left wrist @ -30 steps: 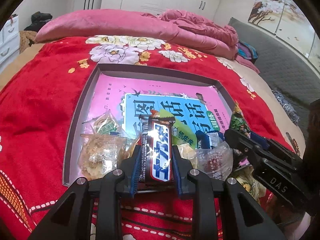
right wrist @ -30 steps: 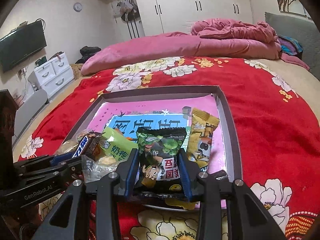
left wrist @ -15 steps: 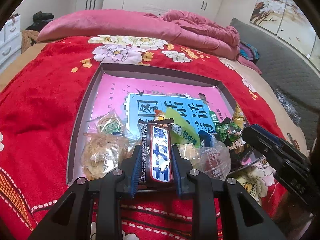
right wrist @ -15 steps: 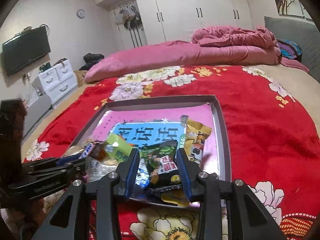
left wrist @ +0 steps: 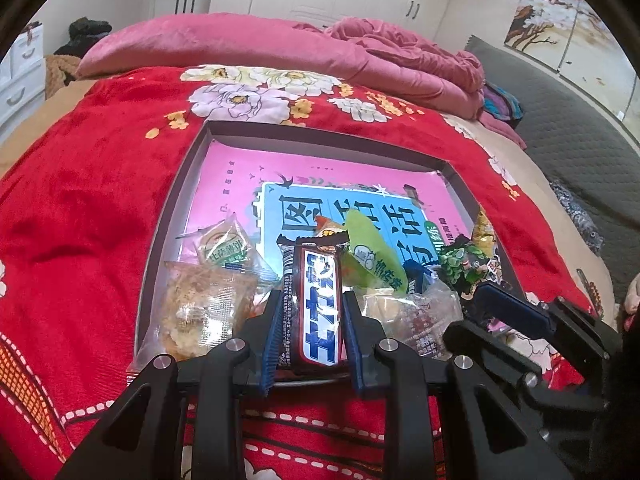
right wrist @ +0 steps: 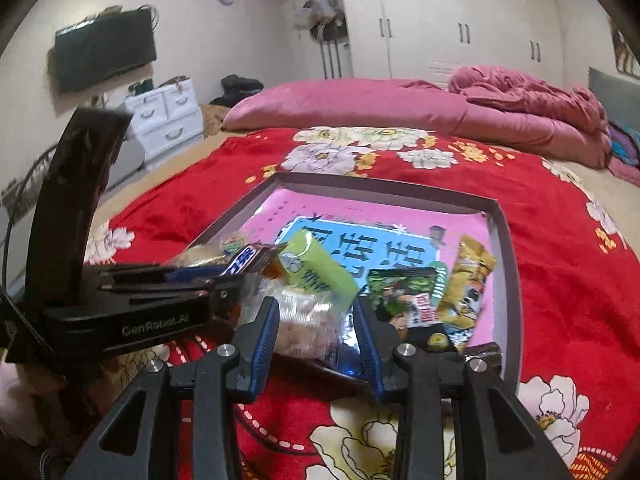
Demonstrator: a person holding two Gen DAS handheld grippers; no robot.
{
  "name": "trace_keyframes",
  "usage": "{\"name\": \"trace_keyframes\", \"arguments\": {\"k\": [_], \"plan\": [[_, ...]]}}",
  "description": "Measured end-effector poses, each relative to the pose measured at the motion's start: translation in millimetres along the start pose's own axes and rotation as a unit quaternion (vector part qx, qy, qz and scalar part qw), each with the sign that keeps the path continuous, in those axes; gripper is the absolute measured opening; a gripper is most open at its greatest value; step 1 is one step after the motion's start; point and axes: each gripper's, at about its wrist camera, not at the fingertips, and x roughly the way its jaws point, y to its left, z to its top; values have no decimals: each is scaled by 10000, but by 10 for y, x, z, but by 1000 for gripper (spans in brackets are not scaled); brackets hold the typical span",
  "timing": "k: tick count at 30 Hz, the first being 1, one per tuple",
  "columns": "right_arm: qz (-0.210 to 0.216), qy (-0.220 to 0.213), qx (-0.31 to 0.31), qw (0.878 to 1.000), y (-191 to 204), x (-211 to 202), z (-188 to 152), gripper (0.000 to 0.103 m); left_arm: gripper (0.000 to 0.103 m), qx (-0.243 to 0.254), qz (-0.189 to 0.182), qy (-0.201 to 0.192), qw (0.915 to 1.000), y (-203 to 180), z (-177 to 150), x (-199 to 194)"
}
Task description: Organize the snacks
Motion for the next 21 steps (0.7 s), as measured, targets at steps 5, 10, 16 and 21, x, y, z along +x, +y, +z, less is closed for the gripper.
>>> {"name": "trace_keyframes", "arguments": {"k": [5,10,16,21], "plan": [[-60,12,7,10000,1,38,-11,39,29,-93,-54,32,9999,18,5,16],[-120,-7,182,9998,-66,58,1,39,29,-95,-52,33,9999,23,7,19],[-121,4,336,9994,-121,62,15,41,29,-80,-48,29,10000,16,10,18],[116,-42,203,9997,-57,-20,6,47,29,-90,-53,32,9999,14,12,20]]}}
